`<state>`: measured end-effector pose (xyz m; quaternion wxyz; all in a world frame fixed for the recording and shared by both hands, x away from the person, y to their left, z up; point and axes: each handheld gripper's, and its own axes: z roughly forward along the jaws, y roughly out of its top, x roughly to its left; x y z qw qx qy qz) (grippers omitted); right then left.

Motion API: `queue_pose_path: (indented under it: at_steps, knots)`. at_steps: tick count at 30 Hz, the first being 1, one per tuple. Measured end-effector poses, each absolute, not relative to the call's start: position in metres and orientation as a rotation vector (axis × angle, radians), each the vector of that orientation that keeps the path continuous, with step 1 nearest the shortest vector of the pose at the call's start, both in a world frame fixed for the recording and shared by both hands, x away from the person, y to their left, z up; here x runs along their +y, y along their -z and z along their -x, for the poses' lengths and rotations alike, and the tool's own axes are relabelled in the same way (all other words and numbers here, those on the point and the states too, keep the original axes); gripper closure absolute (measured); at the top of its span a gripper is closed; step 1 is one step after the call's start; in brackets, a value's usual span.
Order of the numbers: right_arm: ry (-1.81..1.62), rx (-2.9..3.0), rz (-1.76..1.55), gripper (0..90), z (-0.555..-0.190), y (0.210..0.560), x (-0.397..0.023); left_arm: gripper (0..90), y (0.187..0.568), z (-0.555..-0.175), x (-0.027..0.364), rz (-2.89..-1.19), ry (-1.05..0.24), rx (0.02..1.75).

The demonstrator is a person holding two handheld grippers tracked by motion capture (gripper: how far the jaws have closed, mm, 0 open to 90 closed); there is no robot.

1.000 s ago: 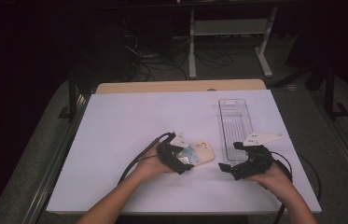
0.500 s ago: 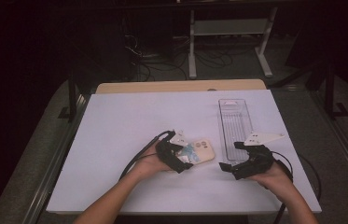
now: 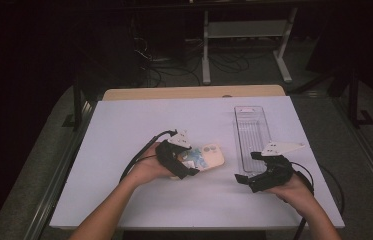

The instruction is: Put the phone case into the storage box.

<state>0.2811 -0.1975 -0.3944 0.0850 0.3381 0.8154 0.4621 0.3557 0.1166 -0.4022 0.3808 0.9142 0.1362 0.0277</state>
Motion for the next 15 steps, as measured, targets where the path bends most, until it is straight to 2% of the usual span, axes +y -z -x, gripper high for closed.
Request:
queue_pose_path:
  at_steps: [15]
  knots:
    - [-1.378, 2.432, -1.01, 0.9, -0.282, 0.394, -0.197, 11.7, 0.376, -0.357, 0.148, -2.318, -0.038, 0.309]
